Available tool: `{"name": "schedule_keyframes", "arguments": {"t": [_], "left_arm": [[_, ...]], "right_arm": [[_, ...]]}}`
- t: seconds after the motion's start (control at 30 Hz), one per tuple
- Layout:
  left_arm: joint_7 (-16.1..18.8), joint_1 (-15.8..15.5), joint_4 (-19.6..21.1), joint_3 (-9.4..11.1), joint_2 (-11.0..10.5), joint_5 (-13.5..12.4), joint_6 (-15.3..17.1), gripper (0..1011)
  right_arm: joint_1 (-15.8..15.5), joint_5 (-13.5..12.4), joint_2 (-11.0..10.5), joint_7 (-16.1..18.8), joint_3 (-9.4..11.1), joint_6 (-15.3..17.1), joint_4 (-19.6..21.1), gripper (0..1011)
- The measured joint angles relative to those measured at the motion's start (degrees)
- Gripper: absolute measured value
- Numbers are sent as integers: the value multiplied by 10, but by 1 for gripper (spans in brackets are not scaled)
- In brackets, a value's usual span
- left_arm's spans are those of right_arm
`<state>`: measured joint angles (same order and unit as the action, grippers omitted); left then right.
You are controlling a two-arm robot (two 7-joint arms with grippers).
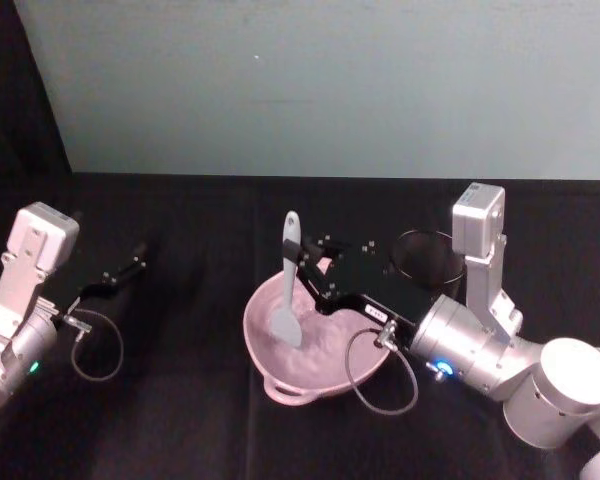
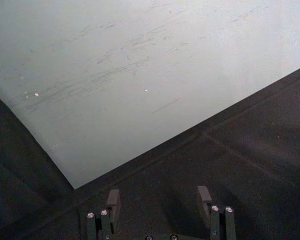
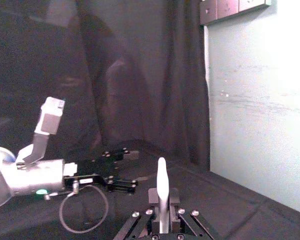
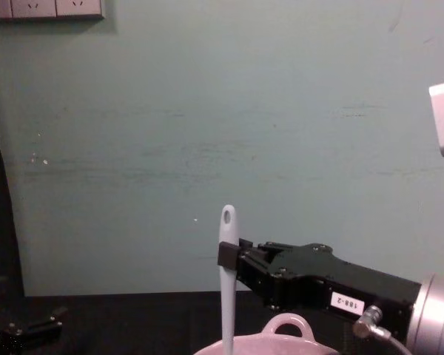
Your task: Use the one hand to pick up the spoon and stir the clear water in the bowl.
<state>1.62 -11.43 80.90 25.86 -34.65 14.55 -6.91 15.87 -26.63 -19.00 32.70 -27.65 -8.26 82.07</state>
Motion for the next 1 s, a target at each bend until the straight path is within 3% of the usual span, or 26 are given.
{"name": "schedule_keyframes", "arguments": {"t": [0.3,0.63,0.8,1.0], "left_arm": [[0,0,0,0,0,0,0,1005],[0,0,0,0,0,0,0,1005],[0,0,0,0,0,0,0,1005],[0,0,0,0,0,0,0,1005]], "right_arm": [[16,1,-1,-13,18,-6,-28,117],[-5,7,-26,-29,41,-3,-3,117],[-17,9,-30,-29,41,2,13,117],[-27,17,-29,-22,23,7,32,117]]}}
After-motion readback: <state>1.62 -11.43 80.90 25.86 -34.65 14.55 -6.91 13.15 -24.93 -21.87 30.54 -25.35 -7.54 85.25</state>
